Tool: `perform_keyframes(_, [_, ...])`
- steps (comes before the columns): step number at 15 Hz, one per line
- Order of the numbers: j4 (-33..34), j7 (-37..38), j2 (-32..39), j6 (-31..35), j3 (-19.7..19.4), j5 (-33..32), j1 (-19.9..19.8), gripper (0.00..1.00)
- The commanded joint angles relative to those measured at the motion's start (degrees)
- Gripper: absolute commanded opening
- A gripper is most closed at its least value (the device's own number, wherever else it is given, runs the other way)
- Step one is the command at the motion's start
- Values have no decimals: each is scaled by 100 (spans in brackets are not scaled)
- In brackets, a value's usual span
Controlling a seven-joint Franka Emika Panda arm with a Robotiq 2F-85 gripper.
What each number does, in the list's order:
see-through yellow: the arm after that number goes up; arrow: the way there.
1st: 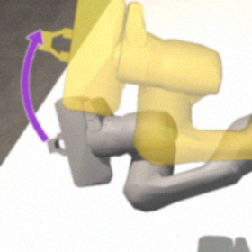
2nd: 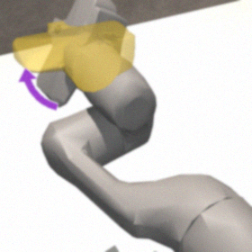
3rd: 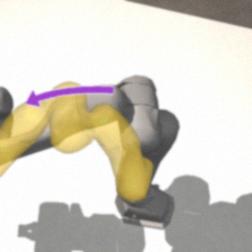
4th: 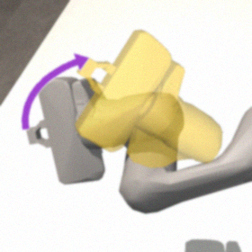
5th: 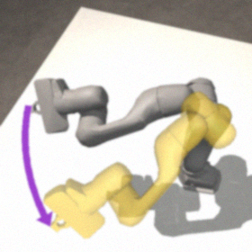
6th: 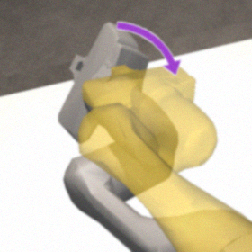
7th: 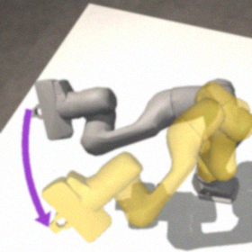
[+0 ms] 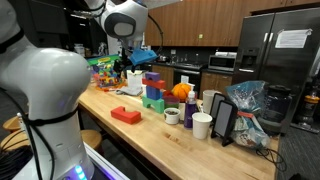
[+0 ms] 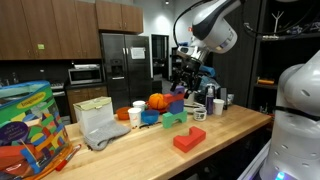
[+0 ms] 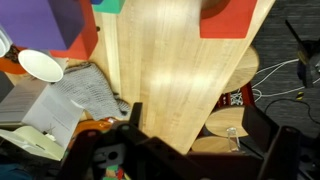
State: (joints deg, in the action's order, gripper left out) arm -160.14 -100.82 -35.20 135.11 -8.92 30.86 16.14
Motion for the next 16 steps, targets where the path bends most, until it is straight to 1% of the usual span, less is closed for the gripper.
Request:
perform_keyframes(1, [9,-75,98,157,-26,262,52,100])
perform_keyframes(2, [11,-160,210,298,-42,474,107,100])
perform_keyframes(3, [16,-190,295,369,-53,556,138,100])
perform_keyframes(7, [38,-204,379,400,-63,587,152,100])
perform_keyframes(8, [41,-172,453,489,5,507,128,100])
perform_keyframes(12, [35,25,577,429,269,-65,-72,100])
perform_keyframes(16, [33,235,479,399,367,-713,-221,100])
